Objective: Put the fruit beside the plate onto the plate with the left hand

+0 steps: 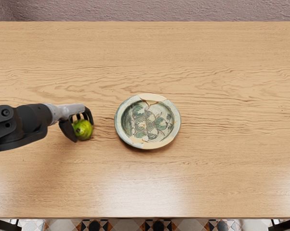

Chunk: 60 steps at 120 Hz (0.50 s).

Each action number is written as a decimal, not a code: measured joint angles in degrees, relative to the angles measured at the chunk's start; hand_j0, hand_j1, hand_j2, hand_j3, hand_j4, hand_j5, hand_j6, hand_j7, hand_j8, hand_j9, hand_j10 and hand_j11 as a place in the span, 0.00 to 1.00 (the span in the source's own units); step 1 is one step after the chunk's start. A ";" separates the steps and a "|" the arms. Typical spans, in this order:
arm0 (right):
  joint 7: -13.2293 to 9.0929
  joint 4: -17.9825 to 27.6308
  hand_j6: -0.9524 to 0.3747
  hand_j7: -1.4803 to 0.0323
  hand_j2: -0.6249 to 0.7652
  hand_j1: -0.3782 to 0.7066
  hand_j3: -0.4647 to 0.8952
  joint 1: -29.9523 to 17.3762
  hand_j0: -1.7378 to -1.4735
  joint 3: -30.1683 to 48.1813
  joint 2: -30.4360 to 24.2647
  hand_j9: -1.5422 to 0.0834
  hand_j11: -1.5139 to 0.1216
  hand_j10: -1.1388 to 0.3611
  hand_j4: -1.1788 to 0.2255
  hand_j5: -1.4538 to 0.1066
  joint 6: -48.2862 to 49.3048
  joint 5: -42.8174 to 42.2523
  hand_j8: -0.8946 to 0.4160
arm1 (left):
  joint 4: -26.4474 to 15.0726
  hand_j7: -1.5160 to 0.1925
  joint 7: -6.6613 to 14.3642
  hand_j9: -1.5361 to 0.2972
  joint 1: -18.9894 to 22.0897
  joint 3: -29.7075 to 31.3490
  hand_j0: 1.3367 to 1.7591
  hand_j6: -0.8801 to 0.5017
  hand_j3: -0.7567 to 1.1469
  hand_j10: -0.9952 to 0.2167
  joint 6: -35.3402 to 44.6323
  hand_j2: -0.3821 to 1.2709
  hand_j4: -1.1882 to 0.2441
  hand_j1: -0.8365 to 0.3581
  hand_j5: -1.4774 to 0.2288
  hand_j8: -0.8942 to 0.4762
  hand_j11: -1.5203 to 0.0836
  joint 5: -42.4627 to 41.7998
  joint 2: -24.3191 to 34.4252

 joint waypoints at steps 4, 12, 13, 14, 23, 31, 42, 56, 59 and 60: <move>0.00 0.00 0.72 0.98 0.45 0.03 0.34 0.00 0.30 0.00 0.00 0.95 0.93 0.76 0.84 0.93 0.00 0.00 0.68 | 0.01 0.45 0.00 0.43 -0.20 -0.10 0.74 0.46 0.40 0.39 -0.20 0.25 0.54 0.54 0.43 0.45 0.48 -0.30 0.00; 0.01 0.00 0.72 0.98 0.45 0.03 0.34 0.00 0.30 0.01 0.00 0.95 0.93 0.76 0.84 0.93 0.00 0.00 0.68 | -0.01 0.45 0.00 0.43 -0.56 -0.46 0.74 0.47 0.40 0.39 -0.75 0.24 0.54 0.55 0.43 0.45 0.48 -0.69 -0.08; 0.01 0.00 0.72 0.98 0.45 0.03 0.34 0.00 0.30 0.00 0.00 0.95 0.93 0.76 0.84 0.93 0.00 0.00 0.68 | -0.02 0.45 0.00 0.43 -0.58 -0.52 0.74 0.47 0.40 0.39 -0.82 0.24 0.54 0.55 0.42 0.45 0.48 -0.74 -0.08; 0.01 0.00 0.72 0.98 0.45 0.03 0.34 0.00 0.30 0.00 0.00 0.95 0.93 0.76 0.84 0.93 0.00 0.00 0.68 | -0.02 0.44 0.00 0.43 -0.59 -0.61 0.74 0.47 0.40 0.39 -0.89 0.24 0.54 0.54 0.42 0.45 0.48 -0.79 -0.12; 0.03 -0.01 0.72 0.98 0.45 0.03 0.34 0.00 0.30 0.03 0.00 0.95 0.93 0.76 0.84 0.93 0.00 0.00 0.68 | -0.03 0.44 0.00 0.42 -0.60 -1.62 0.74 0.46 0.40 0.39 -1.57 0.23 0.54 0.56 0.42 0.44 0.47 -1.43 -0.23; 0.03 -0.01 0.72 0.98 0.45 0.03 0.34 0.00 0.30 0.04 0.00 0.95 0.93 0.76 0.84 0.93 0.00 0.00 0.68 | -0.04 0.44 0.01 0.42 -0.68 -2.68 0.74 0.46 0.40 0.38 -2.28 0.23 0.54 0.56 0.41 0.45 0.47 -2.02 -0.40; 0.02 -0.01 0.72 0.98 0.45 0.03 0.34 0.00 0.30 0.04 0.00 0.95 0.93 0.76 0.84 0.93 0.00 0.00 0.68 | -0.07 0.44 0.01 0.42 -2.02 -3.66 0.74 0.46 0.40 0.38 -2.90 0.23 0.54 0.57 0.41 0.44 0.47 -2.62 -0.35; 0.02 -0.01 0.72 0.98 0.45 0.03 0.34 0.00 0.30 0.07 0.00 0.95 0.93 0.76 0.84 0.93 0.00 0.00 0.68 | -0.11 0.44 0.01 0.42 -3.10 -5.72 0.74 0.45 0.40 0.38 -4.22 0.23 0.54 0.58 0.40 0.44 0.47 -3.57 -0.59; 0.03 -0.01 0.72 0.98 0.45 0.03 0.34 0.00 0.30 0.07 0.00 0.95 0.93 0.76 0.84 0.93 0.00 0.00 0.68 | -0.12 0.44 0.01 0.42 -3.28 -6.20 0.74 0.45 0.40 0.38 -4.43 0.23 0.54 0.57 0.40 0.44 0.47 -3.65 -0.87; 0.04 -0.01 0.72 0.98 0.45 0.03 0.34 0.00 0.30 0.07 0.00 0.95 0.93 0.76 0.84 0.93 0.00 0.00 0.68 | -0.11 0.44 0.01 0.42 -3.30 -6.35 0.74 0.45 0.40 0.38 -4.49 0.23 0.54 0.57 0.40 0.44 0.47 -3.65 -1.11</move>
